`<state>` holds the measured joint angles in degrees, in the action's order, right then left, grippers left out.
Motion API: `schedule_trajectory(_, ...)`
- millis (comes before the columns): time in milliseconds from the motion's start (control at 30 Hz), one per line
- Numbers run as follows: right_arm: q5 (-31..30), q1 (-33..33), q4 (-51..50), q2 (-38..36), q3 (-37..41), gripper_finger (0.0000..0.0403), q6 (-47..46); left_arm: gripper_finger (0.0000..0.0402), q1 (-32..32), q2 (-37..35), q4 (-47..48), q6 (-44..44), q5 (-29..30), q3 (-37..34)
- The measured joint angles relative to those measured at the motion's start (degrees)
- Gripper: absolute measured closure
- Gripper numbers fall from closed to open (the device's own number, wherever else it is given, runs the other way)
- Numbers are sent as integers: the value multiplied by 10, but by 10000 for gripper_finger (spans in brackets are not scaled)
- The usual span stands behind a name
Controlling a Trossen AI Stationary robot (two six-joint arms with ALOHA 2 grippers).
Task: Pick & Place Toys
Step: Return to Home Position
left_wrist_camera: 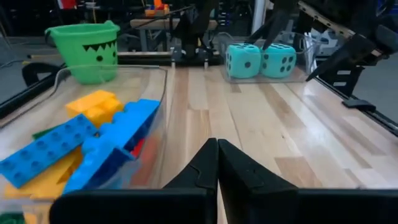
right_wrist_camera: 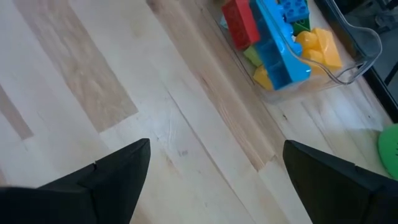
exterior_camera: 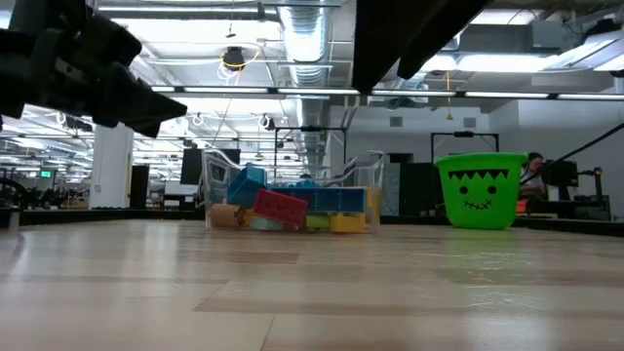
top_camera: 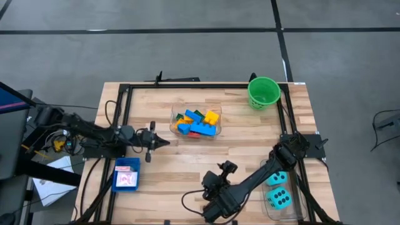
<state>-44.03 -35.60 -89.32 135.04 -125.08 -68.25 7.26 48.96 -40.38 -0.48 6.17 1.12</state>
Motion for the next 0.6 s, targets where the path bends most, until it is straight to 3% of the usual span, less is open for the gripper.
schedule_trajectory(267,3,12,8,0,0,44,-27,398,1,-46,82,-3,-3,-8)
schedule_trajectory(600,7,25,55,0,0,44,-32,396,2,-101,107,29,-35,-8)
